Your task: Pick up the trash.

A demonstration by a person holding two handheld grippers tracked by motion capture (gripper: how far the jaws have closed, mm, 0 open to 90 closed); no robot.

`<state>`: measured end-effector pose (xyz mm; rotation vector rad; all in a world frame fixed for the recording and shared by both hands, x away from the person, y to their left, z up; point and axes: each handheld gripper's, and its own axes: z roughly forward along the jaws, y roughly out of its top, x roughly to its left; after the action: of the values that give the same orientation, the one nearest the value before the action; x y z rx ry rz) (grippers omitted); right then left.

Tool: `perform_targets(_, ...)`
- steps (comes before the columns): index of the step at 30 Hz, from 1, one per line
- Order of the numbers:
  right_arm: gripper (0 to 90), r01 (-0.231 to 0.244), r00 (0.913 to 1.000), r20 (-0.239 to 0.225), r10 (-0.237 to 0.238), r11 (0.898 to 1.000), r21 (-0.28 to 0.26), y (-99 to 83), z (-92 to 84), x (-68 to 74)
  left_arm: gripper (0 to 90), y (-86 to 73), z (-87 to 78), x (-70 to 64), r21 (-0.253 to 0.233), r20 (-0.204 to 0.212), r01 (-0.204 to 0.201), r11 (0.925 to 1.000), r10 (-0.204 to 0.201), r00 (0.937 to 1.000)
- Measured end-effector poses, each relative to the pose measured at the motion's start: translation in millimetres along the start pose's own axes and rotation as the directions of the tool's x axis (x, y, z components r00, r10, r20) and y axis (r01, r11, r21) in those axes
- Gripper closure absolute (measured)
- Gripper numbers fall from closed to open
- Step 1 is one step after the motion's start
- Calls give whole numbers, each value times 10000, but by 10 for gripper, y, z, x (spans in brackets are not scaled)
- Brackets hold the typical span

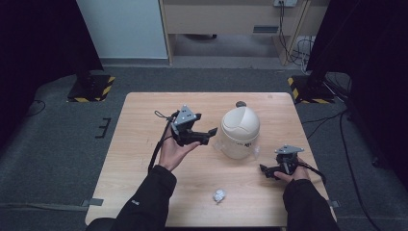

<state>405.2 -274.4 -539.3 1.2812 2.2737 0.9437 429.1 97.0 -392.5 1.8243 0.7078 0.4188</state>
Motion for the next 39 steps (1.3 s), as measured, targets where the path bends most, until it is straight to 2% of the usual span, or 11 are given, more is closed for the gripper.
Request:
perform_targets(5,7,2,10000,0,-2,10000,-2,0,0,0,164,36,86,-51,-39,247,-129,9999,130,9996)
perform_targets(8,7,1,10000,0,-1,10000,1,0,0,0,163,64,159,-101,93,431,-462,9989,458,9980)
perform_targets(12,7,0,10000,0,0,10000,0,0,0,0,164,79,211,-139,171,621,-539,9984,528,9967)
perform_targets(14,7,3,10000,1,-3,10000,-1,0,0,0,164,87,277,-170,313,768,-720,9969,695,9946)
perform_targets(21,7,2,10000,-5,-2,10000,-2,0,0,0,163,102,445,-243,547,1095,-892,9945,828,9905)
perform_targets(29,7,7,10000,-2,-7,10000,-3,0,0,0,162,69,590,-262,762,1303,-615,9952,512,9902)
perform_targets(39,7,6,10000,-1,-6,10000,-2,0,0,0,163,108,738,-329,919,1572,-741,9930,590,9858)
